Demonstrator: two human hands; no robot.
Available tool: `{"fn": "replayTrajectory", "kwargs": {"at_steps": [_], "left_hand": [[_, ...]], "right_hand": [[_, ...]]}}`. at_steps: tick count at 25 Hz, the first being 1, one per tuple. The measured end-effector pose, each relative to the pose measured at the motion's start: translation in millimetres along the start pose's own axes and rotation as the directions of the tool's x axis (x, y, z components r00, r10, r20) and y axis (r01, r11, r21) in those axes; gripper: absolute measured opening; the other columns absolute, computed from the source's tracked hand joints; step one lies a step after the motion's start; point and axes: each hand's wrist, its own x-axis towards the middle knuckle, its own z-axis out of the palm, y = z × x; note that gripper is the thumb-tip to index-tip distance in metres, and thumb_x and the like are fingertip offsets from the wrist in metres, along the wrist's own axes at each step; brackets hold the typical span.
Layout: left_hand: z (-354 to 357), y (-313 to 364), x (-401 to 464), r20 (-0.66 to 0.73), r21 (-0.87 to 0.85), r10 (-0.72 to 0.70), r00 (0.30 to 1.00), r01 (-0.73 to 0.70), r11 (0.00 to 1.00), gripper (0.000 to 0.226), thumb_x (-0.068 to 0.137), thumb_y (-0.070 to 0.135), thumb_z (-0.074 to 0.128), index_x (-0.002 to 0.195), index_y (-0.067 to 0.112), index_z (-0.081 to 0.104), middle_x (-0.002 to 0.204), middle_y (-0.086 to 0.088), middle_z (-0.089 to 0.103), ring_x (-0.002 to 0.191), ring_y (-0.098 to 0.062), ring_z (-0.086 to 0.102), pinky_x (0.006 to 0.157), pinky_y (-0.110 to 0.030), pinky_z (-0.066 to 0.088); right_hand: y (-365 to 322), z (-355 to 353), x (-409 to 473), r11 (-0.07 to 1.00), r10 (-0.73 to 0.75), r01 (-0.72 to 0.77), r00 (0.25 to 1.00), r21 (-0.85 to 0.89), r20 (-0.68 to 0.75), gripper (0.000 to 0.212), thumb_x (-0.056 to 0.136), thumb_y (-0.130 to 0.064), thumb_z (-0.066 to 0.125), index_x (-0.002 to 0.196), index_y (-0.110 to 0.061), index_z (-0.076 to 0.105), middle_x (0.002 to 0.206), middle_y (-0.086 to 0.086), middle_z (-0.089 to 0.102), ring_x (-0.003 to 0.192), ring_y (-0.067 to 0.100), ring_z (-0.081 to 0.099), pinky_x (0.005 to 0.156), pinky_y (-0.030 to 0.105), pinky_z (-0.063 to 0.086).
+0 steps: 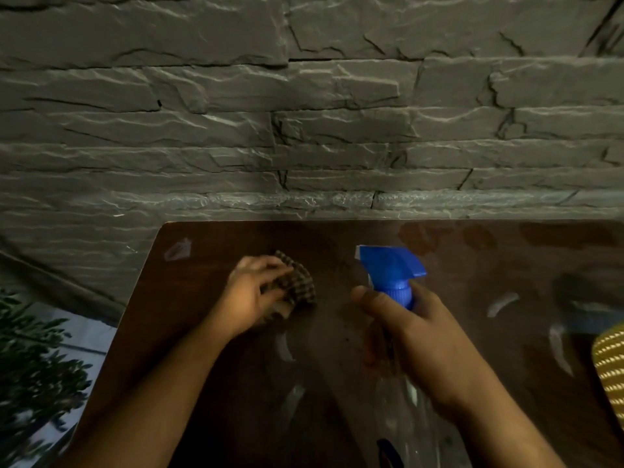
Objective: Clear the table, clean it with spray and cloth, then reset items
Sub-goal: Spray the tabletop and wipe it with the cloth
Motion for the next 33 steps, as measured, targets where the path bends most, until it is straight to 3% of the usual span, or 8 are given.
{"fn": "replayTrajectory", "kwargs": {"at_steps": [4, 9, 14, 19, 24, 26, 30, 33], "left_hand": [[0, 13, 56, -0.051, 0.129, -0.276, 0.960, 0.280, 0.951, 0.041, 0.088, 0.031, 0.065, 0.128, 0.024, 0.060, 0.134, 0.002, 0.052, 0.122, -0.023, 0.041, 0.105, -0.031, 0.029], [19, 42, -48, 0.153, 0.010, 0.156, 0.976, -0.160, 0.987, 0.038, 0.083, 0.038, 0.061, 0.120, 0.031, 0.064, 0.124, 0.010, 0.054, 0.115, -0.013, 0.042, 0.099, -0.037, 0.036], [-7, 21, 20, -0.060, 0.143, -0.340, 0.938, 0.345, 0.927, 0.040, 0.090, 0.032, 0.062, 0.129, 0.026, 0.059, 0.135, 0.003, 0.050, 0.123, -0.023, 0.039, 0.106, -0.036, 0.031], [13, 61, -83, 0.205, 0.004, 0.103, 0.973, -0.106, 0.994, 0.038, 0.085, 0.034, 0.062, 0.122, 0.032, 0.063, 0.126, 0.009, 0.053, 0.119, -0.016, 0.041, 0.100, -0.036, 0.032], [-7, 29, -9, -0.025, 0.123, -0.283, 0.959, 0.284, 0.951, 0.040, 0.090, 0.032, 0.062, 0.129, 0.027, 0.058, 0.133, 0.004, 0.048, 0.123, -0.020, 0.038, 0.102, -0.030, 0.026], [13, 61, -11, 0.054, 0.140, -0.240, 0.969, 0.231, 0.963, 0.040, 0.088, 0.033, 0.063, 0.128, 0.026, 0.059, 0.132, 0.003, 0.048, 0.122, -0.020, 0.038, 0.103, -0.033, 0.029], [18, 68, -113, 0.190, -0.003, 0.136, 0.972, -0.138, 0.990, 0.039, 0.082, 0.035, 0.063, 0.120, 0.030, 0.064, 0.120, 0.006, 0.056, 0.110, -0.015, 0.044, 0.093, -0.033, 0.035], [-6, 29, -72, 0.037, 0.091, -0.086, 0.996, 0.083, 0.992, 0.039, 0.085, 0.038, 0.058, 0.123, 0.028, 0.063, 0.124, 0.003, 0.055, 0.113, -0.020, 0.044, 0.094, -0.032, 0.033]], "right_hand": [[5, 5, 2, 0.999, -0.037, 0.037, 0.999, -0.016, -0.002, 0.037, 0.077, -0.045, 0.063, 0.091, -0.011, 0.057, 0.060, 0.010, 0.063, 0.047, 0.016, 0.057, 0.056, 0.031, 0.049], [5, 12, -6, 0.999, -0.040, 0.040, 0.998, 0.016, 0.039, 0.033, 0.082, -0.039, 0.063, 0.091, -0.009, 0.056, 0.062, 0.013, 0.061, 0.047, 0.017, 0.056, 0.048, 0.023, 0.047], [9, 13, -5, 0.998, -0.034, 0.034, 0.999, -0.043, 0.003, 0.041, 0.080, -0.043, 0.064, 0.099, -0.007, 0.057, 0.064, 0.021, 0.063, 0.053, 0.028, 0.060, 0.060, 0.041, 0.051], [12, 16, -15, 1.000, -0.016, 0.016, 1.000, -0.024, 0.020, 0.038, 0.081, -0.043, 0.064, 0.095, -0.009, 0.058, 0.069, 0.023, 0.065, 0.053, 0.026, 0.059, 0.056, 0.038, 0.050], [10, 18, -21, 0.997, -0.021, 0.022, 1.000, -0.071, 0.015, 0.041, 0.080, -0.044, 0.063, 0.099, -0.009, 0.057, 0.072, 0.029, 0.066, 0.056, 0.032, 0.063, 0.066, 0.052, 0.057], [10, 21, -24, 0.999, -0.019, 0.020, 1.000, -0.050, 0.025, 0.036, 0.081, -0.042, 0.063, 0.098, -0.011, 0.058, 0.070, 0.026, 0.065, 0.057, 0.030, 0.062, 0.064, 0.048, 0.057], [16, 20, -35, 0.999, -0.008, 0.009, 1.000, -0.034, 0.022, 0.042, 0.081, -0.049, 0.066, 0.097, -0.011, 0.058, 0.070, 0.026, 0.064, 0.057, 0.028, 0.061, 0.057, 0.037, 0.051], [20, 17, -38, 0.999, -0.008, 0.008, 1.000, -0.050, 0.008, 0.042, 0.082, -0.046, 0.065, 0.101, -0.009, 0.057, 0.075, 0.032, 0.064, 0.058, 0.034, 0.062, 0.059, 0.041, 0.052]]}}
